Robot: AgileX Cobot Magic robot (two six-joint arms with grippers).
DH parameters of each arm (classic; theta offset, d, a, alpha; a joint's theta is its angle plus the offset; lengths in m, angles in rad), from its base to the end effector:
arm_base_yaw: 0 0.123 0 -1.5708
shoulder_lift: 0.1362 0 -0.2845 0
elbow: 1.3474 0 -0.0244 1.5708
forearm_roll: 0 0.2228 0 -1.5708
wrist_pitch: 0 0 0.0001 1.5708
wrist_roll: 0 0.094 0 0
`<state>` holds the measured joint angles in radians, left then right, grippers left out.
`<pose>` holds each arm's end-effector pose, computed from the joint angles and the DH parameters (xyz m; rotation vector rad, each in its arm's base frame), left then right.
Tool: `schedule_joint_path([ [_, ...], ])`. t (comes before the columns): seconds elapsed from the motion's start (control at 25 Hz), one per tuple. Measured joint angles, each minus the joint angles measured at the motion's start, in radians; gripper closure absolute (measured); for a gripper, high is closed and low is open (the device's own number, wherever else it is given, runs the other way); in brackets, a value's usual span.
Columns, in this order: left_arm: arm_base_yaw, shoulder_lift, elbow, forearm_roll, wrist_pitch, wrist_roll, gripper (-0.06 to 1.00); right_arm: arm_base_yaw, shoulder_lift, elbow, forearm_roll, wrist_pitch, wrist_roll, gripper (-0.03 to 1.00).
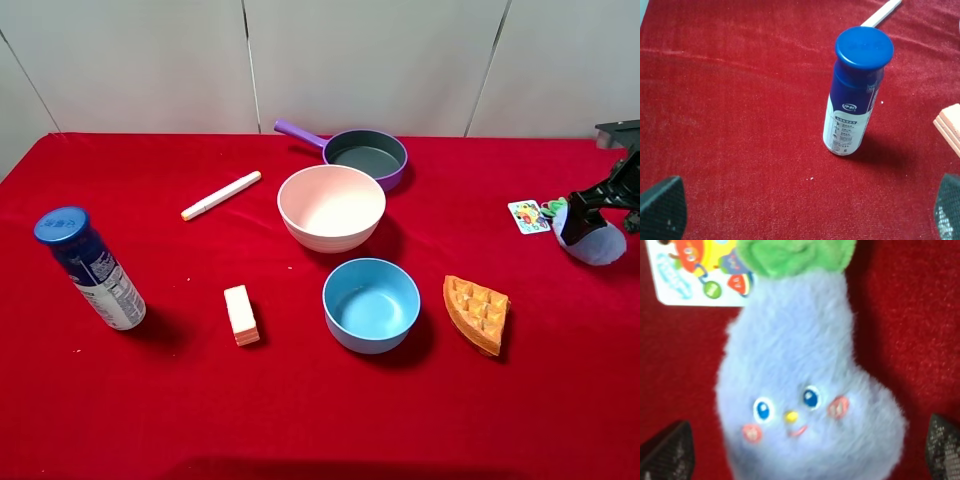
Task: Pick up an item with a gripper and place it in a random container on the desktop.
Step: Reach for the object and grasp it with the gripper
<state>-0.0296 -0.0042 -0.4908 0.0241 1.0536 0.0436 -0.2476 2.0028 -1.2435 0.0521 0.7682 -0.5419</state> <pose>-0.0256 0.0027 0.2606 0.0738 2.0408 0.0376 0.3448 -0.0837 0.1500 -0.3885 2.9810 -0.0219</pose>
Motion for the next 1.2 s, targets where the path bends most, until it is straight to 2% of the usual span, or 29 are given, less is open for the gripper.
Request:
schedule_joint_path([
  [0.8,0.0,0.0,0.0,0.0,0.0,0.0,-0.04,0.0,0.065,-0.001,-0.003,-0.045,0.001,0.28],
  [0.88,0.0,0.0,0.0,0.0,0.0,0.0,-0.04,0.0,0.065,-0.001,-0.003,-0.045,0.002,0.34],
  [1.08,0.0,0.0,0.0,0.0,0.0,0.0,-0.04,0.0,0.065,-0.001,-0.003,-0.04,0.005,0.72],
  [1.2,0.0,0.0,0.0,0.0,0.0,0.0,-0.04,0.0,0.065,-0.001,-0.003,-0.04,0.019,0.73],
])
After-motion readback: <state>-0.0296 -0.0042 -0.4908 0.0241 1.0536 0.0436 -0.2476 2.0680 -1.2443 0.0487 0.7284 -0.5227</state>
